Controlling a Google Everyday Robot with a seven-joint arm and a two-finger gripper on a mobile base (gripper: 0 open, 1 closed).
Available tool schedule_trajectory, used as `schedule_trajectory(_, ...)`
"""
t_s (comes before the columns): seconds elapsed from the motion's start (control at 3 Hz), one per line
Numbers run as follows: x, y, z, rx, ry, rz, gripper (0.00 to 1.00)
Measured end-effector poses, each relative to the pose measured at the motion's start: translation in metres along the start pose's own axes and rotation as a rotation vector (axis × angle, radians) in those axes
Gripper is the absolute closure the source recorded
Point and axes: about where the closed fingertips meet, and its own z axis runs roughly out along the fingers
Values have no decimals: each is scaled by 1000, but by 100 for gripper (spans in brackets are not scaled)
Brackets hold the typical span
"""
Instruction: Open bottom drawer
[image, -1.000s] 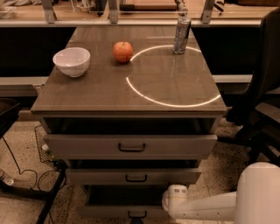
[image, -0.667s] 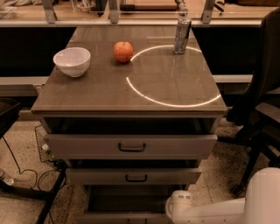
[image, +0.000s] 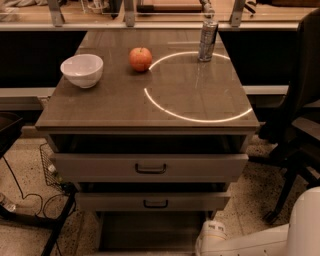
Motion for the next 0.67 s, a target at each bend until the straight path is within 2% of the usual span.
schedule_trajectory(0.33,4,17,-3,-95,14,11,100)
schedule_trajectory(0.67,-16,11,-11,-111,1,-39,100)
